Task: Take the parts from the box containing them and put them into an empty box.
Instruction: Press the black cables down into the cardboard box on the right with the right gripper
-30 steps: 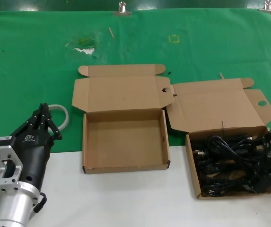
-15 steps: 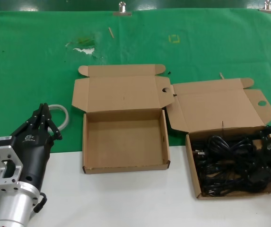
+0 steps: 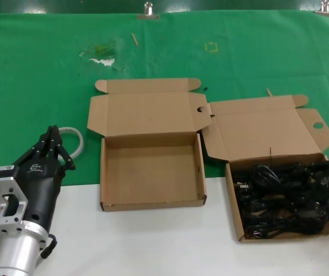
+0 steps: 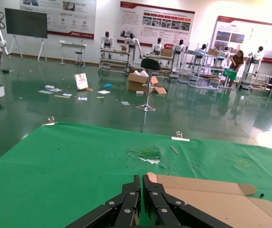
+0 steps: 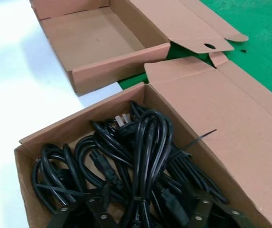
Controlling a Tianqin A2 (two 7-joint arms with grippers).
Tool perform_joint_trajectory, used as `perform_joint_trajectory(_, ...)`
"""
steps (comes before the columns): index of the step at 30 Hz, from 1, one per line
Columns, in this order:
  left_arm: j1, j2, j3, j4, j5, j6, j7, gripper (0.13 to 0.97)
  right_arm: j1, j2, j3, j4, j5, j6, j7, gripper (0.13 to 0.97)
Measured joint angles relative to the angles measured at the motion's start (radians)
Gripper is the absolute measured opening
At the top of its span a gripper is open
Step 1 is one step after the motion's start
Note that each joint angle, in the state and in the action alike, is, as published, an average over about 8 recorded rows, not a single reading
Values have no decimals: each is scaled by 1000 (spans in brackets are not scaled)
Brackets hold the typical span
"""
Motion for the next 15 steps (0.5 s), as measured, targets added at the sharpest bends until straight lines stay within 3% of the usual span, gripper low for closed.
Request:
perform_joint_trajectory(11,0,0,0,0,0,0,0,156,-24,-2,4,32,4,15,2,381)
perform_joint_trajectory(15,0,0,0,0,0,0,0,156,-27,-3,5,36,4,20,2,326)
